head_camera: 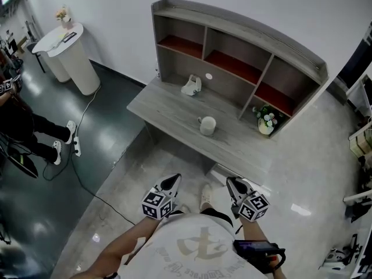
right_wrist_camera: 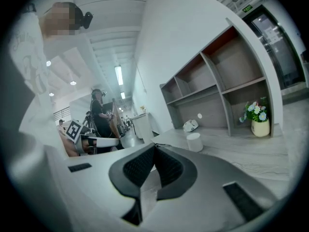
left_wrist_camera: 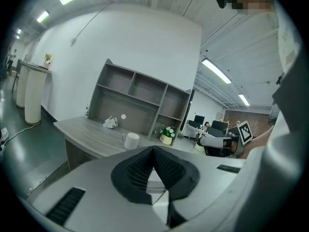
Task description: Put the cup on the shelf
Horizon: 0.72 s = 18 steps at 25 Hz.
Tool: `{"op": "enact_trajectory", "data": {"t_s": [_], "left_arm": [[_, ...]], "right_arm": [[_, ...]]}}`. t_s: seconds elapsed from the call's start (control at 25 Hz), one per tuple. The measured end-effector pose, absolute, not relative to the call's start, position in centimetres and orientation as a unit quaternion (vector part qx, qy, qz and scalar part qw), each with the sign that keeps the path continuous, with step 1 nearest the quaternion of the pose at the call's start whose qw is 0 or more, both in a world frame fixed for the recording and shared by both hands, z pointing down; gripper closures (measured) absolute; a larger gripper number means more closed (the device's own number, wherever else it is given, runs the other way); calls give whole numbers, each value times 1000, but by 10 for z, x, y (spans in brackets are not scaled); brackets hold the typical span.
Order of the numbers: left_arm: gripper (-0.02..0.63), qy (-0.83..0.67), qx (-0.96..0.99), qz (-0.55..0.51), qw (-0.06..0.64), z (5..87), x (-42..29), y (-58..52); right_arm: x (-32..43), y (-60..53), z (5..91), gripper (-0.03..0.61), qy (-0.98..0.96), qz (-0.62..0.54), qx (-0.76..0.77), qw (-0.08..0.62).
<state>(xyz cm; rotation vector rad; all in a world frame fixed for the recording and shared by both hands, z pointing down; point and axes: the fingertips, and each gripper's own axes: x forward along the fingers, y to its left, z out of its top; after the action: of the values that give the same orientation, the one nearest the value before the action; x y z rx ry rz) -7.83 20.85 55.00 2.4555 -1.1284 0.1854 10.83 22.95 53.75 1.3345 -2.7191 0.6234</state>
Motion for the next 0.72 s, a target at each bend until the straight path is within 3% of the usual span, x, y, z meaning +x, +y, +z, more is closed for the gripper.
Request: {"op": "enact_trajectory", "data": {"t_s": [0.72], "left_arm": [[612,-426,876,57,217,550,-94,196]], "right_arm": [[95,205,535,577,-886,193,421,35]]}}
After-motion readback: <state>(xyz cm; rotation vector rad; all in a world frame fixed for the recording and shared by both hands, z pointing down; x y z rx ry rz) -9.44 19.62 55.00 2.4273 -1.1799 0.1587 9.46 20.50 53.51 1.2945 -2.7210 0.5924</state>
